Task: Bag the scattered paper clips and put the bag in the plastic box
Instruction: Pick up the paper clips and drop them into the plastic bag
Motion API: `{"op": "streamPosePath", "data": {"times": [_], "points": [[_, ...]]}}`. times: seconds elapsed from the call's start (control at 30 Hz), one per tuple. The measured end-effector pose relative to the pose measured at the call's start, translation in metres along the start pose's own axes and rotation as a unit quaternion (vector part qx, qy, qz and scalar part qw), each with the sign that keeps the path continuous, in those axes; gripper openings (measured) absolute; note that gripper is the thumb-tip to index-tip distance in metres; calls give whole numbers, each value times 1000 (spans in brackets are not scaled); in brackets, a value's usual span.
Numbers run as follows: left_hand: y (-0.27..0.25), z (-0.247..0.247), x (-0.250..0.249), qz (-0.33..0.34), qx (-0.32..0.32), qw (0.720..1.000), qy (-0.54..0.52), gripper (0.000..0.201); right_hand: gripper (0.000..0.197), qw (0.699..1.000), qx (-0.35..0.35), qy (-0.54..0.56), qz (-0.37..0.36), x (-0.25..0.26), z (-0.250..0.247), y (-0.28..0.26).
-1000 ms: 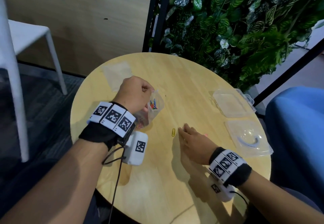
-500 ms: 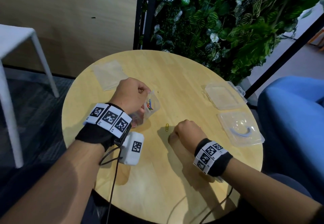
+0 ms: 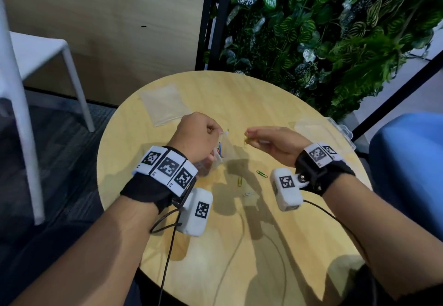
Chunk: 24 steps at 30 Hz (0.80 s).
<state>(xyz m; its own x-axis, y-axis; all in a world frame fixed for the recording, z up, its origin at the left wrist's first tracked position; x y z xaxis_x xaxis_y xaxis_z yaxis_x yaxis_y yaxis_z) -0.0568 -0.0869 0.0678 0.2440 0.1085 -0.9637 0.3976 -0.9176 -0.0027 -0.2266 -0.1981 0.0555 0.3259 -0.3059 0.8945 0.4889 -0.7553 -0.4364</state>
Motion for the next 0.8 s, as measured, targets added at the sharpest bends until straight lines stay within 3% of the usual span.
{"op": "streamPosePath", "data": {"times": [0.1, 0.17, 0.27, 0.33, 0.4, 0.47, 0.53, 0.57, 0.67, 0.73, 0.8], "points": [[-1, 0, -2, -2, -13, 1000, -12, 23, 12, 998, 42, -38, -20, 11, 37, -8], [-2, -2, -3, -8, -22, 1000, -19, 22, 7, 988, 24, -143, -50, 10, 53, -9], [-4, -6, -3, -17, -31, 999, -35, 21, 10, 930, -46, -336, -141, 14, 63, -12], [-4, -8, -3, -21, -37, 998, -46, 20, 13, 885, -50, -420, -196, 20, 69, -17], [-4, -10, -3, -24, -39, 998, -52, 18, 21, 859, -39, -452, -236, 27, 72, -24], [-4, -12, -4, -25, -42, 997, -56, 17, 25, 875, -51, -413, -248, 32, 62, -28], [-4, -14, -3, -21, -45, 997, -54, 18, 27, 883, -96, -395, -234, 29, 40, -31], [-4, -15, -3, -17, -44, 998, -50, 19, 30, 865, -119, -438, -214, 24, 27, -31], [-5, -17, -3, -10, -43, 999, -32, 21, 40, 739, -95, -662, -87, -19, -3, -29], [-4, -18, -3, -12, -43, 999, -31, 21, 46, 700, -44, -712, -13, -57, -9, -32], [-4, -18, -3, -10, -43, 999, -22, 23, 47, 689, -10, -725, -17, -83, -1, -36]]}}
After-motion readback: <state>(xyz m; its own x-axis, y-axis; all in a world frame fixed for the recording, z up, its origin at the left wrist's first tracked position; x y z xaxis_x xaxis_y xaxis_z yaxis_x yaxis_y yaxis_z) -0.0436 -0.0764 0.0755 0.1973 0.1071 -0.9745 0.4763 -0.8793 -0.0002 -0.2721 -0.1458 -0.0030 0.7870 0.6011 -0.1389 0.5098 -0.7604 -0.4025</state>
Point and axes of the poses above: each hand's wrist, its own y-axis towards the middle knuckle, its own z-axis out of the palm, x = y × z, the point moved 5 cm from there along y, towards the middle knuckle, and after that the axes turned 14 degrees about -y, right-handed, at the moved point
